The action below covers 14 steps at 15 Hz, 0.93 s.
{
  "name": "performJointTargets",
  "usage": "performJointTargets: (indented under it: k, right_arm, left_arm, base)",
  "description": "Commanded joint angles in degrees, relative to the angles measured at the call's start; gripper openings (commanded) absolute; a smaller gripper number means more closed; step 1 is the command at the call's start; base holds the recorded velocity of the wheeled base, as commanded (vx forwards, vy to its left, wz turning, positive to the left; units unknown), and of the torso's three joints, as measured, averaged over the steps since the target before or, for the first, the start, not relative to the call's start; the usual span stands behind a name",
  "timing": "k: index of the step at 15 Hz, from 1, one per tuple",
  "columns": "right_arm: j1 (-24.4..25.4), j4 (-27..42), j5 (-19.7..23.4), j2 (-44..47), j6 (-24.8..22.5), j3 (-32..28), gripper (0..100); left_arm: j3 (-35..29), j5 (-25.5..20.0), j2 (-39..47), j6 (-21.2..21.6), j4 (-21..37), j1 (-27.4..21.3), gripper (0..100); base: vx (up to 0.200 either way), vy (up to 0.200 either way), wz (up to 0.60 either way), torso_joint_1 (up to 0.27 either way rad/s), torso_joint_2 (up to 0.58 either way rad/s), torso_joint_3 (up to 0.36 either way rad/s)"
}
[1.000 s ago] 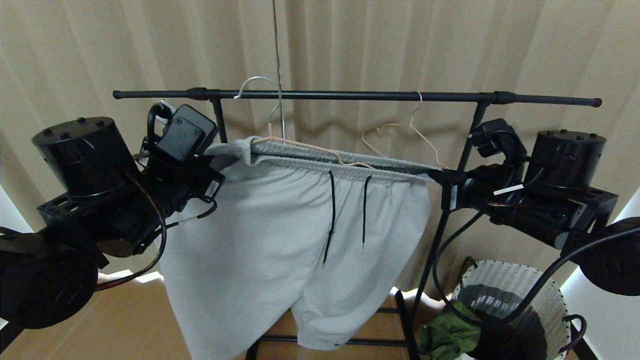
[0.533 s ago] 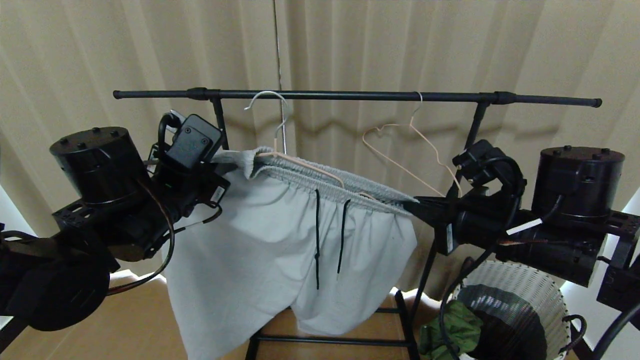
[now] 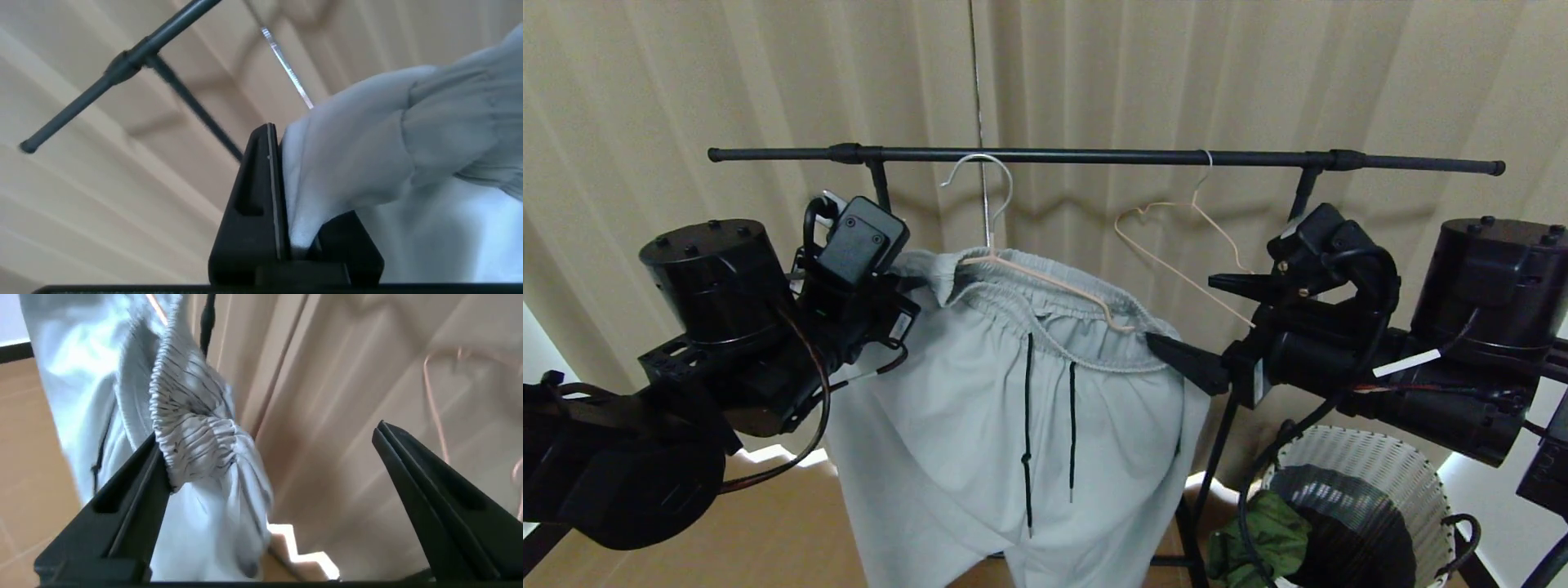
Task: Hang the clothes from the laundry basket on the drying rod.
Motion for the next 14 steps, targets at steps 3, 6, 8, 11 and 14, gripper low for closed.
performJointTargets:
  k: [3,6,8,11,14]
  right_arm:
    - [1.4,-0.5,0.1,1.6,-5.6,-0.9,100]
    - [1.5,0.0,0.1,2.3,-9.5,-0.6,100]
    - [2.5,0.1,0.1,2.3,-9.6,-1.0,100]
    - [2.5,1.1,0.1,2.2,-12.1,-1.7,100]
    - [3.4,2.3,0.1,1.9,-13.7,-2.7,100]
  left_arm:
    - [-0.4,0.2,0.8,0.0,0.1,-0.7,0]
    - [-1.0,2.3,0.9,0.0,0.1,-0.3,0]
    - [-0.9,4.8,0.9,-0.5,0.1,0.0,0]
    - [-0.9,5.1,1.5,-0.5,0.2,0.6,0]
    - [-1.2,5.9,2.3,-0.5,0.2,0.9,0]
  base:
    - [0.0,0.0,0.0,0.0,0.0,0.0]
    - [0.0,0.0,0.0,0.0,0.0,0.0]
    - [0.0,0.0,0.0,0.0,0.0,0.0]
    - [0.0,0.0,0.0,0.0,0.0,0.0]
    - [0.0,0.0,0.0,0.0,0.0,0.0]
